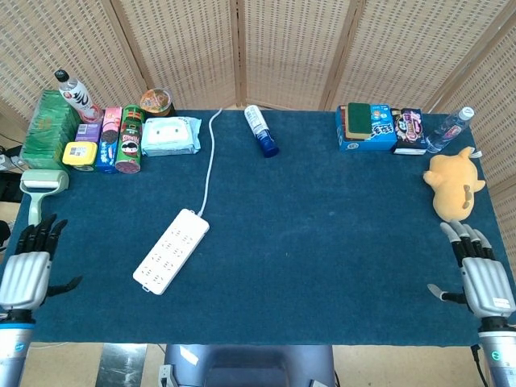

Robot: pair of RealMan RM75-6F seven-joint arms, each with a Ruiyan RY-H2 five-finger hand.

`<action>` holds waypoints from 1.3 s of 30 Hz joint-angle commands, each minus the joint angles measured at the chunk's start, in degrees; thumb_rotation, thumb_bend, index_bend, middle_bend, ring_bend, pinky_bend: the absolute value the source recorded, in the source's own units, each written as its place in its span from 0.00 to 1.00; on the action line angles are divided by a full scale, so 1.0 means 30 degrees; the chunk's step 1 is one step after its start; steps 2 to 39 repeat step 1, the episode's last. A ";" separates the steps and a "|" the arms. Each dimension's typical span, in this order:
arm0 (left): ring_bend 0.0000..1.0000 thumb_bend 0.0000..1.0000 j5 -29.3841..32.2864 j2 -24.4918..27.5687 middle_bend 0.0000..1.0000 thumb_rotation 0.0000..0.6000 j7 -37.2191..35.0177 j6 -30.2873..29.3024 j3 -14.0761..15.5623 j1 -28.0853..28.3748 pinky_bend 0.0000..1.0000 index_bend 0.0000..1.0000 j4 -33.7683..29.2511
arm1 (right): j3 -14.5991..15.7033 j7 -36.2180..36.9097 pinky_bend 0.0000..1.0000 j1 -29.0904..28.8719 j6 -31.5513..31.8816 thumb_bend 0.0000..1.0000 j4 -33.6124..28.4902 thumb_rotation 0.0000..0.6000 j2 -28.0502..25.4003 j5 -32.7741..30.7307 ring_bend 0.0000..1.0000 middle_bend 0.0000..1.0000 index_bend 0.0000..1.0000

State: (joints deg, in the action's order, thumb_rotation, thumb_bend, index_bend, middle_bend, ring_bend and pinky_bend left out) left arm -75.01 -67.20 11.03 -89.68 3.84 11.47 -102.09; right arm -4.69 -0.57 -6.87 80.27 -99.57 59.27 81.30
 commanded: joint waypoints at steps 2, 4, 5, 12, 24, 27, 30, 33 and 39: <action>0.00 0.13 -0.0557 0.0178 0.00 1.00 0.0118 -0.0431 0.0096 -0.0506 0.00 0.00 0.0295 | -0.0044 0.0032 0.00 0.0110 0.0236 0.00 0.0013 1.00 0.0009 0.0112 0.02 0.03 0.00; 0.00 0.13 -0.0557 0.0178 0.00 1.00 0.0118 -0.0431 0.0096 -0.0506 0.00 0.00 0.0295 | -0.0044 0.0032 0.00 0.0110 0.0236 0.00 0.0013 1.00 0.0009 0.0112 0.02 0.03 0.00; 0.00 0.13 -0.0557 0.0178 0.00 1.00 0.0118 -0.0431 0.0096 -0.0506 0.00 0.00 0.0295 | -0.0044 0.0032 0.00 0.0110 0.0236 0.00 0.0013 1.00 0.0009 0.0112 0.02 0.03 0.00; 0.00 0.13 -0.0557 0.0178 0.00 1.00 0.0118 -0.0431 0.0096 -0.0506 0.00 0.00 0.0295 | -0.0044 0.0032 0.00 0.0110 0.0236 0.00 0.0013 1.00 0.0009 0.0112 0.02 0.03 0.00; 0.00 0.13 -0.0557 0.0178 0.00 1.00 0.0118 -0.0431 0.0096 -0.0506 0.00 0.00 0.0295 | -0.0044 0.0032 0.00 0.0110 0.0236 0.00 0.0013 1.00 0.0009 0.0112 0.02 0.03 0.00; 0.00 0.13 -0.0557 0.0178 0.00 1.00 0.0118 -0.0431 0.0096 -0.0506 0.00 0.00 0.0295 | -0.0044 0.0032 0.00 0.0110 0.0236 0.00 0.0013 1.00 0.0009 0.0112 0.02 0.03 0.00; 0.00 0.13 -0.0557 0.0178 0.00 1.00 0.0118 -0.0431 0.0096 -0.0506 0.00 0.00 0.0295 | -0.0044 0.0032 0.00 0.0110 0.0236 0.00 0.0013 1.00 0.0009 0.0112 0.02 0.03 0.00; 0.00 0.13 -0.0557 0.0178 0.00 1.00 0.0118 -0.0431 0.0096 -0.0506 0.00 0.00 0.0295 | -0.0044 0.0032 0.00 0.0110 0.0236 0.00 0.0013 1.00 0.0009 0.0112 0.02 0.03 0.00; 0.00 0.13 -0.0557 0.0178 0.00 1.00 0.0118 -0.0431 0.0096 -0.0506 0.00 0.00 0.0295 | -0.0044 0.0032 0.00 0.0110 0.0236 0.00 0.0013 1.00 0.0009 0.0112 0.02 0.03 0.00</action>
